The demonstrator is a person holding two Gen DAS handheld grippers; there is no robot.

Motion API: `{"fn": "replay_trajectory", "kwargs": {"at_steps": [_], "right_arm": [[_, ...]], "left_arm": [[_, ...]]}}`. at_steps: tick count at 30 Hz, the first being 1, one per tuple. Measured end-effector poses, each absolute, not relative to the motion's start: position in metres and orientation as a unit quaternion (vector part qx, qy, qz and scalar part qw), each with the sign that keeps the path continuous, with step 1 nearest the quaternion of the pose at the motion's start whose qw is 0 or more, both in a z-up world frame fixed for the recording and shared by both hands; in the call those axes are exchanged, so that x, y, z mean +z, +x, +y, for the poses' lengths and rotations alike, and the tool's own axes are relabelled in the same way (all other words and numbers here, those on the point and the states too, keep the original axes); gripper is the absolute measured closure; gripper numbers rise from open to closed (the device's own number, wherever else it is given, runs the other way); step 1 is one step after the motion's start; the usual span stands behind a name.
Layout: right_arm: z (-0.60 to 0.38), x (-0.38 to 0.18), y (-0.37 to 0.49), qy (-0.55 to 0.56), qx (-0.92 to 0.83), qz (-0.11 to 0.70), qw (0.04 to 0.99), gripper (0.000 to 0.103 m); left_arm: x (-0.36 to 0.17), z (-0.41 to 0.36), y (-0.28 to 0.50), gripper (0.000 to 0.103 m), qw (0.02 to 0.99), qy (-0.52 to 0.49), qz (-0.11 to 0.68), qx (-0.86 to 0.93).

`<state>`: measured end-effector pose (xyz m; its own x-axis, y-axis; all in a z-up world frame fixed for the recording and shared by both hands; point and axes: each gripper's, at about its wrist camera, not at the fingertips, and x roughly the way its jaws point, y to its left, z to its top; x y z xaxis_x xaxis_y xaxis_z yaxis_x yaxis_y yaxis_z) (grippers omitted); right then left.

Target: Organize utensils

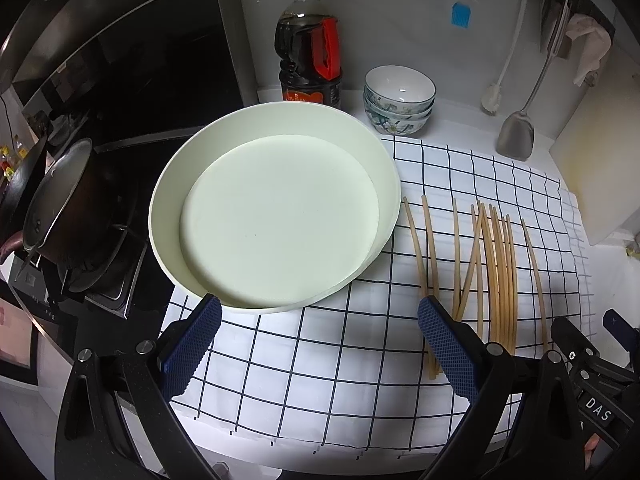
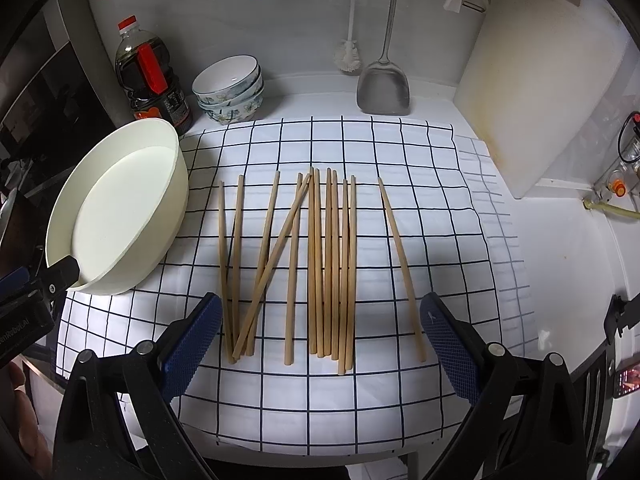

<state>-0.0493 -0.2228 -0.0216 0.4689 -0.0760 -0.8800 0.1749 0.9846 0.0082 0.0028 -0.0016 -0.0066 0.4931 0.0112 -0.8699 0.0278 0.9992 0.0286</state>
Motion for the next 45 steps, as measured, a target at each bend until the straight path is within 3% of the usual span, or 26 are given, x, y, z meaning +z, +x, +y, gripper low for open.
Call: {"fn": "replay_trajectory", "kwargs": {"at_steps": [45], "right_arm": [[-0.2201, -0.0141, -0.0482, 0.044, -0.069, 0.504, 0.86, 0.008]], "left_arm": [[0.0003, -0.0003, 0.001, 0.006, 0.867, 0.023, 0.498, -0.004]]}}
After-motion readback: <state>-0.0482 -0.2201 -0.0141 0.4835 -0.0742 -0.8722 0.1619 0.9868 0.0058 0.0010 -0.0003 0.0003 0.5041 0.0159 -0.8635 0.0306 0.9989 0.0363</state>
